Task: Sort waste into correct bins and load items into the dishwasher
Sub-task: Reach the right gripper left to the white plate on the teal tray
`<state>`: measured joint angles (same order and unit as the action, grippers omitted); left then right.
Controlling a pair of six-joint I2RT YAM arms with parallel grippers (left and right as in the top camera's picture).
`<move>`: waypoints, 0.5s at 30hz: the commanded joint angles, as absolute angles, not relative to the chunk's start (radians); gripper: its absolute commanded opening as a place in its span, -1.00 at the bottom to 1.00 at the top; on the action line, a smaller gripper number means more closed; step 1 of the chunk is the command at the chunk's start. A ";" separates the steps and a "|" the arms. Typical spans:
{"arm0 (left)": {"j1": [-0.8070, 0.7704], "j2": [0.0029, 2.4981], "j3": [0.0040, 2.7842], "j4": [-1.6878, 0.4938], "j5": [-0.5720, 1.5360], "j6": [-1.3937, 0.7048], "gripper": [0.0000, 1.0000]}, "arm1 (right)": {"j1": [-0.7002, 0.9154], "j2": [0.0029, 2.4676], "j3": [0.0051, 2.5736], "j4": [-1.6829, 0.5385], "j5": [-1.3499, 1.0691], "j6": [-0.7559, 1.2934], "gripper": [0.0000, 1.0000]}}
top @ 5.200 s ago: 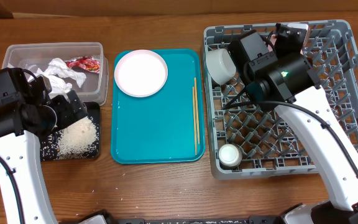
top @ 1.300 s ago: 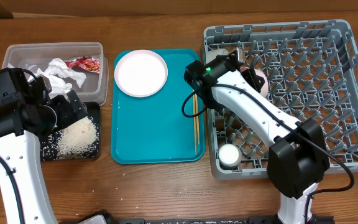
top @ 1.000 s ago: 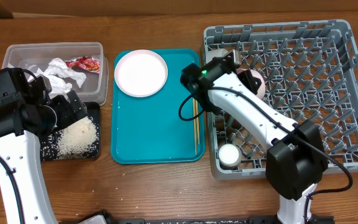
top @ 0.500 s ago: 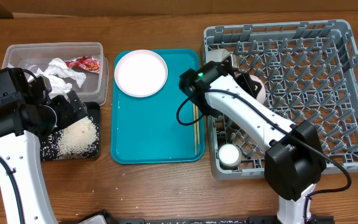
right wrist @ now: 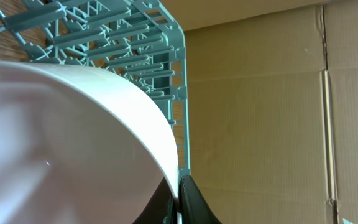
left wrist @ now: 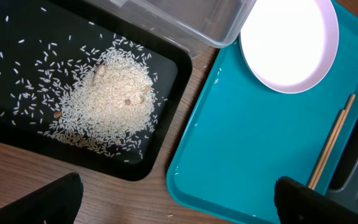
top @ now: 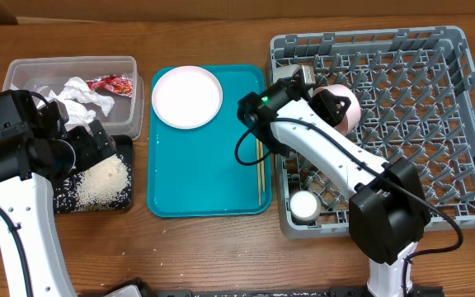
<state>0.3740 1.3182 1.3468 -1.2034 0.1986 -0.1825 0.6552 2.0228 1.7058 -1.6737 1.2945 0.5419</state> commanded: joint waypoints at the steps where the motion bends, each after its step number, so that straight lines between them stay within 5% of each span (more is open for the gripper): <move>1: 0.379 1.309 1.353 -1.200 0.207 -0.171 1.00 | 0.661 2.040 1.707 -1.674 1.338 0.550 -0.92; 15: 0.379 1.309 1.353 -1.200 0.207 -0.171 1.00 | 0.751 2.124 1.707 -1.695 1.246 0.551 -0.89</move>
